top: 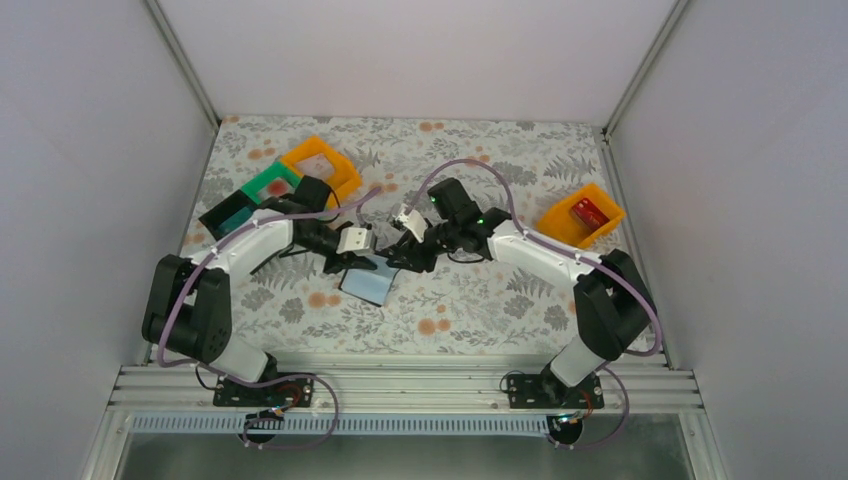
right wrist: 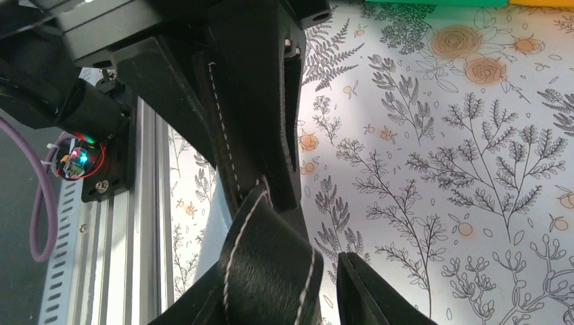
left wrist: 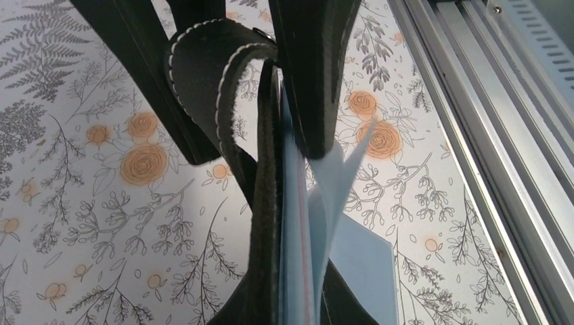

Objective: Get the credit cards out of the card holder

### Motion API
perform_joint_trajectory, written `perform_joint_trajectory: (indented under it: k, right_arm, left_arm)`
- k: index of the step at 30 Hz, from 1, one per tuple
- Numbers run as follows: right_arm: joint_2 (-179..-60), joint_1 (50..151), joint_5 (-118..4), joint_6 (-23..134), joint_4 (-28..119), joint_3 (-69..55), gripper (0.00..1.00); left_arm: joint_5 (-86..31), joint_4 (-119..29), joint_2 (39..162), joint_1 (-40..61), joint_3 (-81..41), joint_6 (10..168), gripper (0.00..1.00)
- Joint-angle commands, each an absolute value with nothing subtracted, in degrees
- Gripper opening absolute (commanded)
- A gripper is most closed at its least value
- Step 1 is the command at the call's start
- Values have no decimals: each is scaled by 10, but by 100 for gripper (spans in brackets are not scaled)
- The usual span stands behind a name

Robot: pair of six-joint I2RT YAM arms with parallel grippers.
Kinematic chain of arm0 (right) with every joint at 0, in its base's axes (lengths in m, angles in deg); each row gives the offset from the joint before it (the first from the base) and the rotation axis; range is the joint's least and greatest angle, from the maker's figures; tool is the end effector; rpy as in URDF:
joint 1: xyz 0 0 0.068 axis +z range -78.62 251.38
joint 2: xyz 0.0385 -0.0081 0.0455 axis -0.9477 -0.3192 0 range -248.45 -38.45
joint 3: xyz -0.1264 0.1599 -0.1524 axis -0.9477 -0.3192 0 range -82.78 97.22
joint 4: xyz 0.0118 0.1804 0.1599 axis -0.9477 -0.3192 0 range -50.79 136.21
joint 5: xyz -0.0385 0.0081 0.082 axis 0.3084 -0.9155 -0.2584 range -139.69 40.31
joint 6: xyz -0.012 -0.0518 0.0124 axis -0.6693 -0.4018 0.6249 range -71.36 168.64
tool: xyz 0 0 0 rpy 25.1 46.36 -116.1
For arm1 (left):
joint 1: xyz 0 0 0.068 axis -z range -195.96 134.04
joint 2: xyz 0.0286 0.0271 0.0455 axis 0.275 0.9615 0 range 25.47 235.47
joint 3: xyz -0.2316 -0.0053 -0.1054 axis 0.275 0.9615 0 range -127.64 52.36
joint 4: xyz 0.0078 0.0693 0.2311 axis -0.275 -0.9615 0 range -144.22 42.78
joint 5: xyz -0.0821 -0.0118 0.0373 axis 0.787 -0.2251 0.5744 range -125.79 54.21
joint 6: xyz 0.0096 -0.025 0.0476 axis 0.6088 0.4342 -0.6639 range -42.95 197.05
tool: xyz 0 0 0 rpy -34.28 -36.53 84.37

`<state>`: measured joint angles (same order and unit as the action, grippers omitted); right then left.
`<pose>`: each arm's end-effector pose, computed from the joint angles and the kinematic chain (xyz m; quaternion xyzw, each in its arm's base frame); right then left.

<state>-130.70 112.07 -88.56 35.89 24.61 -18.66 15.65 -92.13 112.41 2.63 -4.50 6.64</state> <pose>0.2286 0.2268 0.2277 -0.5004 0.7393 0.3816 0.2397 0.2330 -0.1086 0.2046 0.6665 0.5972 -0.3356 0.2939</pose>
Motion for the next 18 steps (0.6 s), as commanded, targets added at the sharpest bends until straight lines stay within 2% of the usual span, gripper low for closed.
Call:
perform_joint_trajectory:
  k: [1, 4, 7, 9, 10, 12, 13, 18]
  right_arm:
    - [-1304, 1136, -844, 361, 268, -196, 37]
    - [-1309, 1141, -848, 365, 276, -193, 28]
    - [-1308, 1143, -847, 374, 283, -190, 10]
    - [-1299, 1143, -846, 380, 291, -195, 5]
    - [-1292, 1142, -842, 385, 296, -199, 4]
    - [-1275, 1138, -834, 397, 306, -208, 4]
    - [-1267, 1135, -832, 407, 311, -211, 4]
    - [-1223, 1105, -790, 481, 334, -224, 4]
  left_arm:
    - [202, -928, 1100, 40, -71, 67, 2]
    - [199, -929, 1097, 43, -73, 67, 2]
    - [196, -931, 1094, 44, -74, 68, 2]
    - [192, -934, 1089, 44, -76, 67, 4]
    - [189, -936, 1088, 44, -78, 69, 12]
    - [179, -937, 1084, 41, -84, 81, 39]
    - [175, -938, 1082, 36, -88, 87, 48]
    - [169, -922, 1060, -27, -106, 138, 80]
